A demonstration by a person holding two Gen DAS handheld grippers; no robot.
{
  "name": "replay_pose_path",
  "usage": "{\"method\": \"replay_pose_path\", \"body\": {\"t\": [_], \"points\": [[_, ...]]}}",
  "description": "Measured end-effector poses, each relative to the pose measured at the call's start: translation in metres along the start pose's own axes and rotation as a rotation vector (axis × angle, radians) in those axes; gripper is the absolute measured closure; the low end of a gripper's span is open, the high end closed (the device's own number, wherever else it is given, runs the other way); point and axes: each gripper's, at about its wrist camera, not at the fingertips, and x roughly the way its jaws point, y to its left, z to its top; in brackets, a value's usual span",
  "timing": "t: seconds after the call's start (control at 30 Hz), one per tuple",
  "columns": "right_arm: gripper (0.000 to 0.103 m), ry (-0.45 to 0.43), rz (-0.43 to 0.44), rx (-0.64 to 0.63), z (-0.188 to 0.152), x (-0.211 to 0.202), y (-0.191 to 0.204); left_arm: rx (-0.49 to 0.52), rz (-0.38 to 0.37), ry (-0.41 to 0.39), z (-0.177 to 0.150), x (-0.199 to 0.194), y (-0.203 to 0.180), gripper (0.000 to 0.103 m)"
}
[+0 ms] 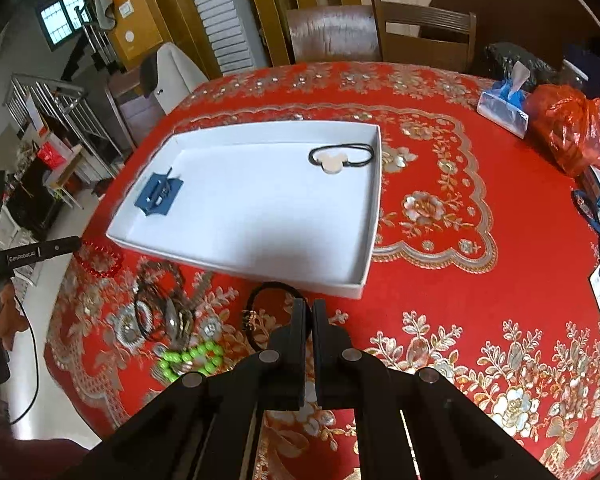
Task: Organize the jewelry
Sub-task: 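Grasp the red bead bracelet with left tool while right tool grasps the plain black hair tie, then release the red bracelet in the tray with left tool while right tool releases the hair tie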
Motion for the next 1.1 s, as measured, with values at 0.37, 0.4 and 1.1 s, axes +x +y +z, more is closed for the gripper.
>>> {"method": "replay_pose_path", "body": {"t": [0.37,0.4,1.1], "points": [[0.100,-0.025,0.004,-0.014,0.022,0.010,0.003,0.045,-0.033,-0.058,0.028,-0.026,-0.022,0.095],[0.100,-0.024,0.000,-0.016,0.025,0.013,0.003,0.049,-0.037,-0.060,0.030,-0.026,-0.025,0.095],[0.069,0.197,0.020,-0.074,-0.018,0.060,-0.024,0.068,-0.047,0.031,0.061,0.043,-0.078,0.095]]}}
